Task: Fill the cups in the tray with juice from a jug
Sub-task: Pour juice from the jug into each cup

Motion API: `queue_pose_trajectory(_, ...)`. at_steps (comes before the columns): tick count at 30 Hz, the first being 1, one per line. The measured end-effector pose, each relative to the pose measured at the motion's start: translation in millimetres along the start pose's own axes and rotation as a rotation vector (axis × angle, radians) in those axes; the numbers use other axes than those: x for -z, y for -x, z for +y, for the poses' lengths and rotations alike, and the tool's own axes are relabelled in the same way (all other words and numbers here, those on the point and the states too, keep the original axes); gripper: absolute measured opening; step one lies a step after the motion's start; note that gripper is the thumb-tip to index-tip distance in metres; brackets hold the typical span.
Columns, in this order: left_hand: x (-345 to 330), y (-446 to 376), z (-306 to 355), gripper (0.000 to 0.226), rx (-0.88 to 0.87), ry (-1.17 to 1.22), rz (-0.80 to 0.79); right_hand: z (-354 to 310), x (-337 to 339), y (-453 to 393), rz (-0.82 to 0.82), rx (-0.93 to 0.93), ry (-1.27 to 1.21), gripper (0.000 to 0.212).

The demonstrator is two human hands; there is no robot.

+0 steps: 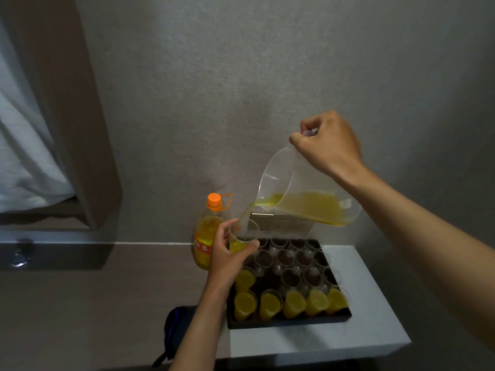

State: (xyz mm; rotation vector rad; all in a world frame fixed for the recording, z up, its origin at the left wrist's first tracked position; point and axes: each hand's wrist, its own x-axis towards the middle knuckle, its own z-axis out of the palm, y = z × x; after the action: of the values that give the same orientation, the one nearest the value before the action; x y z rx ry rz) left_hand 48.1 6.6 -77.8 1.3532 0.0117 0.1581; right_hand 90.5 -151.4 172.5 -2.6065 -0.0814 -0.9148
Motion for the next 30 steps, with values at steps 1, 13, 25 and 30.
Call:
queue_pose_trajectory(1, 1.4, -1.1, -1.3, 0.060, -0.003, -0.002, 0.006, -0.3, -0.7, -0.5, 0.001, 0.006, -0.008, 0.028)
queue_pose_trajectory(13, 9.6, -8.5, -3.8, 0.062, -0.023, -0.038, 0.044, -5.0, -3.8, -7.1, -0.003, 0.006, -0.019, 0.030)
queue_pose_trajectory(25, 9.2, -14.2, -5.6, 0.059, -0.037, -0.046, 0.057, -3.2, -5.8, -12.2, -0.003, -0.001, -0.010, 0.031)
queue_pose_trajectory(30, 3.5, -17.5, -7.4, 0.060, -0.045, -0.043, 0.062, -0.2, -5.1, -15.1, -0.006, 0.002, -0.013, 0.032)
